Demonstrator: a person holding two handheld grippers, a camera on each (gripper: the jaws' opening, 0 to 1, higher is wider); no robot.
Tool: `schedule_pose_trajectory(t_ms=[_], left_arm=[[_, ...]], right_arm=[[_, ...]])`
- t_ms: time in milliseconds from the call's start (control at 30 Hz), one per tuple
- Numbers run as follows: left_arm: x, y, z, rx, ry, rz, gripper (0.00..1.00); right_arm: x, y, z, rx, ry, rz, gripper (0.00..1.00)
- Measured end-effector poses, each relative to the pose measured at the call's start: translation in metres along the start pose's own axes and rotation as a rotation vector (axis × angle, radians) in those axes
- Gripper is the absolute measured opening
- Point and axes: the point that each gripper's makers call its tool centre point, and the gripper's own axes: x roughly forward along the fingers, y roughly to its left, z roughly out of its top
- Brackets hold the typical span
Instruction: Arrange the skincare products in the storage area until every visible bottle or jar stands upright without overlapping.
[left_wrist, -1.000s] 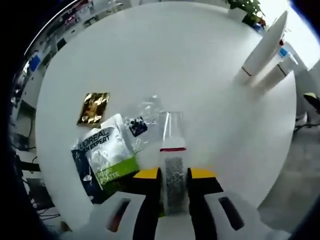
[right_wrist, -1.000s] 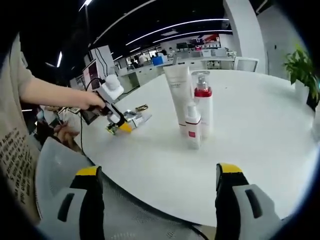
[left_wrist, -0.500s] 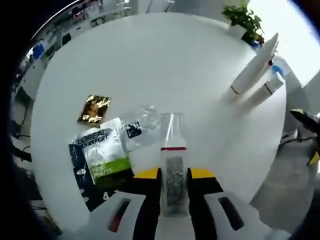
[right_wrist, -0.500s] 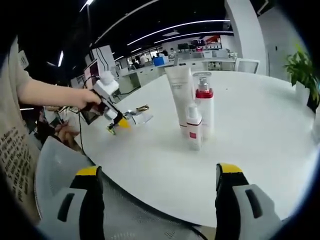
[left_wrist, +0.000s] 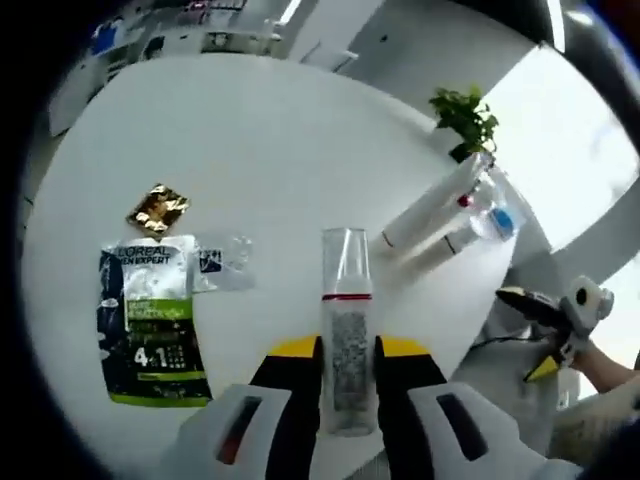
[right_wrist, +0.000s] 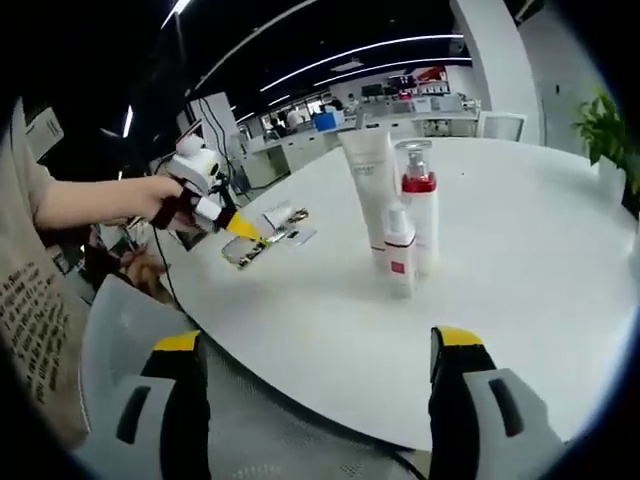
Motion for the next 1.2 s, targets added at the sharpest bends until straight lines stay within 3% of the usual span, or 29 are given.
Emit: schedule_pose_trajectory(t_ms=[100,167,333,433,533,767,900,1033,1200], left_arm=[[-0.004,-0.008,-0.002,0.000,-0.019,-0.028,0.16],[-0.007,-0.017,-0.003,-0.004,-0.034,-0.063,0.16],[-0.015,-0.033,-0.010,0.011,-0.043,-0.107,0.16],[-0.022,-0.051,-0.007,-0.002,-0.092,-0.183,0.16],[-0.027,-0.061,-0.008,-0.006,-0.101,-0.219,0.16],[-0.043,-0.095,-0.005,0.006,-0.177,-0.334,0.16],[-0.053,-0.119,-0.009,0.032,-0.205,-0.410,0.16],[-0.063,-0.145,-0.011,0.071,-0.247,-0.500,0.16],[-0.074,-0.161,-0.011,0.100,-0.278,-0.552,0.16]], right_arm=[[-0.003,0.006,0.007,0.040,-0.037,0.041,0.87],[-0.007,0.012,0.017,0.020,-0.081,0.058,0.81],[-0.007,0.035,0.025,-0.070,-0.046,0.111,0.84],[-0.006,0.043,0.040,-0.092,-0.064,0.137,0.83],[-0.007,0.049,0.055,-0.113,-0.083,0.157,0.83],[-0.009,0.065,0.089,-0.083,-0.150,0.255,0.77],[-0.011,0.080,0.099,-0.076,-0.160,0.327,0.67],[-0.009,0.087,0.109,-0.050,-0.168,0.381,0.66],[-0.009,0.097,0.122,0.020,-0.199,0.474,0.56]])
